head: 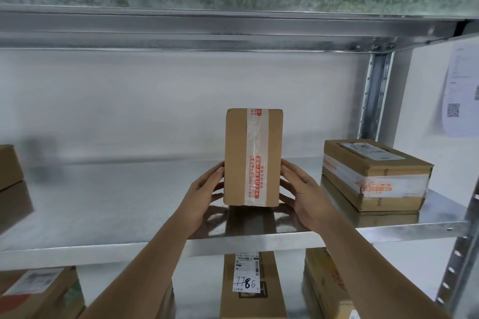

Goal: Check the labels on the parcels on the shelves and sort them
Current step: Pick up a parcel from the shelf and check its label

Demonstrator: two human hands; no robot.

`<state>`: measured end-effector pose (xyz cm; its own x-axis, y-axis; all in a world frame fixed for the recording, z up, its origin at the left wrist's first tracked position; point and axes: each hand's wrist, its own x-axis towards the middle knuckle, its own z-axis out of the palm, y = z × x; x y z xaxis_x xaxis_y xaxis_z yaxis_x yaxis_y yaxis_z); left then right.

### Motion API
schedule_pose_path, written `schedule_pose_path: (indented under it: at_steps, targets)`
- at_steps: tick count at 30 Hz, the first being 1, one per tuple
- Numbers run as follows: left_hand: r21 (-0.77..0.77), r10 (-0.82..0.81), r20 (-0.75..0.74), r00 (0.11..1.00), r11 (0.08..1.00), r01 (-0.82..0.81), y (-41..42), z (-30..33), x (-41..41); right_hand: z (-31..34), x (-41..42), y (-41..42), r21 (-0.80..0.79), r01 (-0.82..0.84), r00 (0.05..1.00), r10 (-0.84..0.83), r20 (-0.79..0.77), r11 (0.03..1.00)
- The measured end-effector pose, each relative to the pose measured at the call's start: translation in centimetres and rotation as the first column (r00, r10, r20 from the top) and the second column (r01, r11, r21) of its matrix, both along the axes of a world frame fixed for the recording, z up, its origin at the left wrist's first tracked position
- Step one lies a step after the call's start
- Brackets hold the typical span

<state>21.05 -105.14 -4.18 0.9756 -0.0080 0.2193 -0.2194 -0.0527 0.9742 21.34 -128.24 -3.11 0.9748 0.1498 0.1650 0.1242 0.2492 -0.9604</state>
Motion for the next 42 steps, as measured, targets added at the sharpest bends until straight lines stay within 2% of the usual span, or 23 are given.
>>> schedule_pose_path:
  at_steps: [3, 7, 14, 28, 37, 42]
  targets:
    - [0.02, 0.031, 0.024, 0.999, 0.999, -0.032, 0.0, 0.0, -0.1, -0.3, 0.1, 0.0, -0.026, -0.026, 1.0, 0.026, -0.016, 0.999]
    - [-0.024, 0.019, 0.061, 0.998, 1.0, -0.018, 0.0, 0.3, -0.4, -0.6, 0.2, 0.3, -0.082, 0.055, 0.998, -0.053, 0.027, 0.995]
    - [-0.027, -0.015, 0.143, 0.99, 0.999, 0.019, -0.4, 0.5, -1.0, -0.5, 0.3, 0.6, -0.162, 0.126, 0.982, -0.1, 0.157, 0.979]
    - [-0.054, 0.068, 0.085, 0.994, 0.997, -0.064, -0.4, 0.2, -0.2, -0.6, 0.8, 0.5, -0.089, 0.101, 0.993, -0.094, 0.072, 0.991]
    - [-0.145, -0.022, 0.019, 1.0, 0.989, 0.024, 0.3, -0.5, 0.5, -0.5, 0.4, 0.4, -0.121, -0.008, 0.999, 0.013, 0.041, 0.993]
    - [-0.173, -0.034, -0.002, 0.999, 0.984, 0.033, 0.4, -0.6, 0.6, -0.7, 0.7, 0.5, -0.103, -0.012, 0.999, 0.016, 0.036, 0.995]
